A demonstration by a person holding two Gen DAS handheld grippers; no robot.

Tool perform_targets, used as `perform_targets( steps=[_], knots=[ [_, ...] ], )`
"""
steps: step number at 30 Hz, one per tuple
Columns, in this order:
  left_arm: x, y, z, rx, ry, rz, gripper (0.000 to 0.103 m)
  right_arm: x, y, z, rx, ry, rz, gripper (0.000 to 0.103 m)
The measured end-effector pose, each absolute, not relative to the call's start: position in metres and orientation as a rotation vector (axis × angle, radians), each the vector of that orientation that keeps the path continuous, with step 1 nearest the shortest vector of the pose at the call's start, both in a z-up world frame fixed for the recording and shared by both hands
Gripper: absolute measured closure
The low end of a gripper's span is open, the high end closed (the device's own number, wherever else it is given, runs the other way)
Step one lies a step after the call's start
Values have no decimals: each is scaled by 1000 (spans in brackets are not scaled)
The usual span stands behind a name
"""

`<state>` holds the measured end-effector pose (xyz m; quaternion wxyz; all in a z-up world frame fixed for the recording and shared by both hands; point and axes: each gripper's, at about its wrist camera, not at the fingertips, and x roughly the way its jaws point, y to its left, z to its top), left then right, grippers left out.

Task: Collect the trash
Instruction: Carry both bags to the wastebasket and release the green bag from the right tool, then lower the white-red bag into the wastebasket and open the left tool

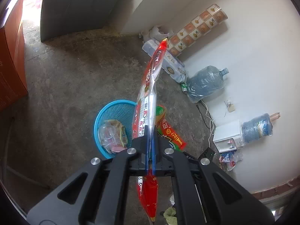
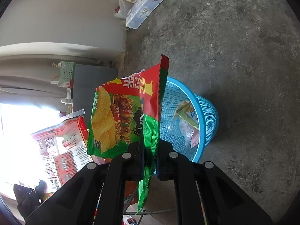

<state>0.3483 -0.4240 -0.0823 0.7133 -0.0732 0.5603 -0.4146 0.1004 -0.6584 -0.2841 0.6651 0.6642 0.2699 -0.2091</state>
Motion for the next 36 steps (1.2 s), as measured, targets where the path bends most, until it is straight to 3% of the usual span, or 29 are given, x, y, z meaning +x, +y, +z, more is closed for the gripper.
perform_targets(
  steps=[11, 15, 19, 25, 26, 30, 36],
  knots=[
    [368, -425, -119, -121, 1280, -835, 102, 153, -651, -364, 1375, 872, -534, 89],
    [369, -431, -117, -127, 1274, -851, 102, 160, -645, -352, 1225, 904, -530, 78],
    [367, -449, -115, -128, 1271, -881, 102, 151, -644, -330, 1156, 852, -510, 59],
    [370, -487, -152, -157, 1396, -871, 101, 114, -652, -300, 1148, 745, -521, 56],
    [369, -494, -164, -134, 1419, -842, 99, 106, -652, -295, 1156, 728, -527, 56],
    [364, -511, -199, -1, 1466, -723, 69, 77, -650, -279, 1156, 698, -545, 56],
    [351, -510, -191, 102, 1449, -722, 69, 67, -652, -251, 1045, 714, -542, 56]
  ],
)
